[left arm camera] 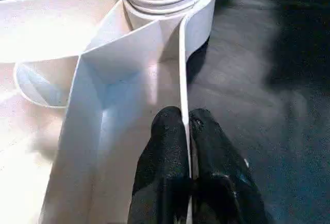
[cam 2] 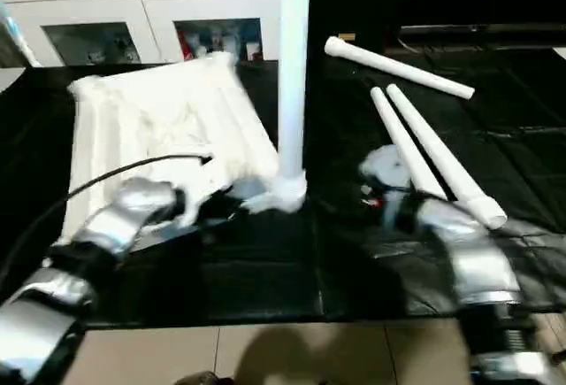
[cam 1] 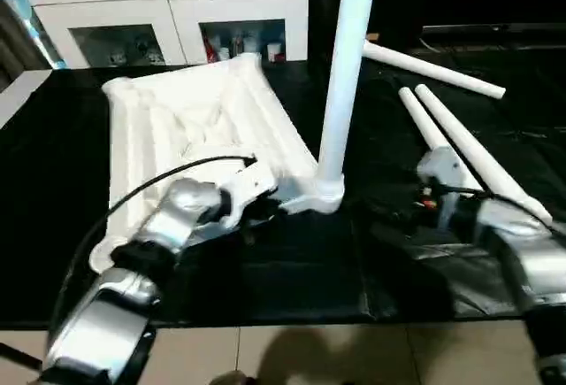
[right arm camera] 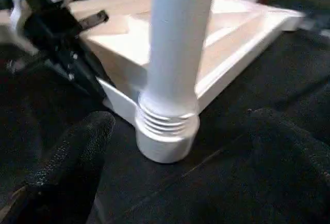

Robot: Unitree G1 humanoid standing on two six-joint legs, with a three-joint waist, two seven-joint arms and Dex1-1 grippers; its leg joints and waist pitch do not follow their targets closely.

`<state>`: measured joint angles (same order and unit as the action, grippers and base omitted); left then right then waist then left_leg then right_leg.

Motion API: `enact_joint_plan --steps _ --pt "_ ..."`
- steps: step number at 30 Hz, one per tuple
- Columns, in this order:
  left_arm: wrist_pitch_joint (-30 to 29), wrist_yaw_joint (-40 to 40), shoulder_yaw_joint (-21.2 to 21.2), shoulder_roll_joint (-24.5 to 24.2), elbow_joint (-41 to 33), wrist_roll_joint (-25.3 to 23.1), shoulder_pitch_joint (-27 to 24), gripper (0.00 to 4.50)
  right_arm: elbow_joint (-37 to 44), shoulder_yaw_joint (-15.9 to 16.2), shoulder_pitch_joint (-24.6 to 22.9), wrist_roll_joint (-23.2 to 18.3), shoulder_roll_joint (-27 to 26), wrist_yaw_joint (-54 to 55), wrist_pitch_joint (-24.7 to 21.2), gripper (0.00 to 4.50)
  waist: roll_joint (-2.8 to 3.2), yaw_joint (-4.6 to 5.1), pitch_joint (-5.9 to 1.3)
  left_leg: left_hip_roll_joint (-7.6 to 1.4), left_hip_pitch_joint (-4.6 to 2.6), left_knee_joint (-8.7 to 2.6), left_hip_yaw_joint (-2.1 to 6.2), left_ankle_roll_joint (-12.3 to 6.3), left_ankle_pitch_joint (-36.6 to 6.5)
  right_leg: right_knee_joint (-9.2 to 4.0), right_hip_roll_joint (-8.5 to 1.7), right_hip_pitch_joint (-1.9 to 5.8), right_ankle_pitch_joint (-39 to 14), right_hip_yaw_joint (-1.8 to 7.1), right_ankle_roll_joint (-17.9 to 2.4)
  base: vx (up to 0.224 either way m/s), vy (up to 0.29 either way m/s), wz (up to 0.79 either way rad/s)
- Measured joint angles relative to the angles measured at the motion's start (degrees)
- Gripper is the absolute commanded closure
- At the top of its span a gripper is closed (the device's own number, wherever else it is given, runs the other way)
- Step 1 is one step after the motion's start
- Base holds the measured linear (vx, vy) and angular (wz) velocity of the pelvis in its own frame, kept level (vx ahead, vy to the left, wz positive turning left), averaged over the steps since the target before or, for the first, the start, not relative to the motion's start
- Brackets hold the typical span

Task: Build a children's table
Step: Rotate leg to tighten

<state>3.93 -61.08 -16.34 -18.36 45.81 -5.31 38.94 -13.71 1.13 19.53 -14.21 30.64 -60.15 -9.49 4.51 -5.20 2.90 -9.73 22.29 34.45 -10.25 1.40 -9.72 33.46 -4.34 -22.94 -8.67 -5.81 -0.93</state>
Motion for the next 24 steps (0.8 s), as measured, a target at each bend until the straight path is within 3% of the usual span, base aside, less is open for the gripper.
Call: enact_joint_plan --steps 3,9,15,16,24 --pt "3.0 -4.9 -0.5 -1.9 -0.8 1.0 -1.2 4.5 0.0 3.0 0.0 0.2 2.4 -5.5 0.3 0.08 0.0 -0.09 0.0 0.0 0.02 0.01 0.0 0.0 0.0 0.0 0.0 0.0 0.0 0.0 0.0 0.0 0.0 0.0" --pt "4.2 -10.9 -2.1 -2.5 -5.0 1.7 -3.1 4.5 -1.8 8.0 1.9 1.7 0.7 -8.8 1.8 0.08 -0.02 -0.56 0.01 0.0 0.04 0.05 0.0 0.0 0.0 0.0 -0.02 -0.01 0.0 0.01 0.0 0.0 0.0 0.0" --pt "6.2 -14.9 -3.6 -2.7 -6.6 2.1 -3.9 4.5 -3.2 10.2 4.0 2.7 0.4 -11.9 2.4 0.08 -0.02 -1.42 0.01 0.0 0.06 0.04 -0.01 0.0 0.0 0.01 -0.02 -0.01 0.0 0.01 0.0 0.0 0.0 0.0" --pt "6.3 -15.1 -3.7 -2.8 -6.7 2.1 -3.9 4.5 -3.4 10.7 4.0 2.7 0.4 -12.4 2.4 0.34 -0.02 -1.43 0.01 0.0 0.06 0.05 -0.01 0.0 0.0 0.01 -0.02 -0.01 0.0 0.01 0.0 0.0 0.0 0.0" --pt "6.6 -15.6 -3.7 -3.0 -7.6 2.1 -4.5 4.5 -5.9 11.5 4.5 2.6 -0.7 -14.8 2.3 0.87 -0.05 -1.32 0.01 0.0 0.06 0.05 -0.02 0.0 0.0 0.01 -0.02 -0.02 0.0 0.01 0.0 0.0 0.0 0.0"
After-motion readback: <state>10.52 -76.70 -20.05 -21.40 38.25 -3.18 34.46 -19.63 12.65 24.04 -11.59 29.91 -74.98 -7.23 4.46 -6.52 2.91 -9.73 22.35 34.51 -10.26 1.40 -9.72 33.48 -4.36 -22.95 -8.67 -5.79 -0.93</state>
